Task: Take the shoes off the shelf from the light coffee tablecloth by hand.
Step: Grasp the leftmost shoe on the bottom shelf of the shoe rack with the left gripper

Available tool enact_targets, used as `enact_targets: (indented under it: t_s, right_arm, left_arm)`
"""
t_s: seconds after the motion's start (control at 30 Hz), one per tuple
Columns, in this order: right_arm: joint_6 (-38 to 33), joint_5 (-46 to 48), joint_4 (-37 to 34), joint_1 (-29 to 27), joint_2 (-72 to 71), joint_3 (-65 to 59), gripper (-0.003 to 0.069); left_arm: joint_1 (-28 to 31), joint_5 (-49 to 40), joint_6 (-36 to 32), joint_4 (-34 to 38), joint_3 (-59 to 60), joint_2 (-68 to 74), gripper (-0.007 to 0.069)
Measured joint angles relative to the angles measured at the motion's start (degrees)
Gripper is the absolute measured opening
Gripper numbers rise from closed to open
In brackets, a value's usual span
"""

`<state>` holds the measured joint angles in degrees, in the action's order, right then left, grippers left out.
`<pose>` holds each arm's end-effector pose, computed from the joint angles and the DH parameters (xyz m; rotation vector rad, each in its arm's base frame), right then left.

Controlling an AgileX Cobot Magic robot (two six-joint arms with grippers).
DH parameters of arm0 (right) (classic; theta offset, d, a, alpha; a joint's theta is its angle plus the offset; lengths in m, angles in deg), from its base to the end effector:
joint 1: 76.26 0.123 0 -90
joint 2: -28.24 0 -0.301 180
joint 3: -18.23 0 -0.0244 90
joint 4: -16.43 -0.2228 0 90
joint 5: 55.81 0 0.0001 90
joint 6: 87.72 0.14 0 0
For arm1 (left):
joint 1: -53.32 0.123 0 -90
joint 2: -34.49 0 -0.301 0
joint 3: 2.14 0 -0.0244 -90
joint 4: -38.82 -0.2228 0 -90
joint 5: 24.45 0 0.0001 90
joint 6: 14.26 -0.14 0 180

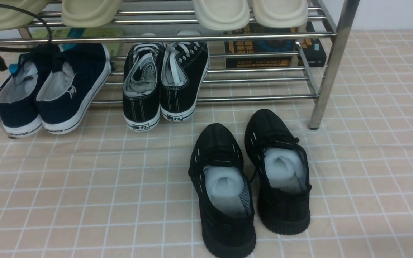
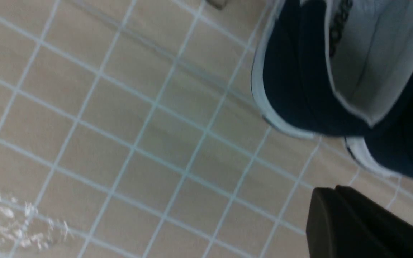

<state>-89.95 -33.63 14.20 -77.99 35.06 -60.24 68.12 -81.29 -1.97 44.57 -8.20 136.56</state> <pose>0.0547 0.0004 0.1593 0.0155 1.8754 -0.0090 0.3423 0.0783 0.2943 -0.6686 2.5785 -0.1155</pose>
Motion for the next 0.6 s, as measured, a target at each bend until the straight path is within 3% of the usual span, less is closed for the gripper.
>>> enact_targets:
  t_s: [0.13, 0.43, 0.6]
  right_arm:
    - [0.0, 0.0, 0.0, 0.0, 0.0, 0.0, 0.0237]
    - [0.0, 0.0, 0.0, 0.0, 0.0, 0.0, 0.0239]
    - [0.0, 0.0, 0.0, 0.0, 0.0, 0.0, 0.0239]
  left_arm:
    - [0.0, 5.8, 0.3, 0.1, 0.0, 2.2, 0.0088]
    - [0.0, 17.3, 0.5, 0.4, 0.0, 7.7, 0.0342]
    - [0.0, 19.4, 0.5, 0.8, 0.0, 9.5, 0.0377]
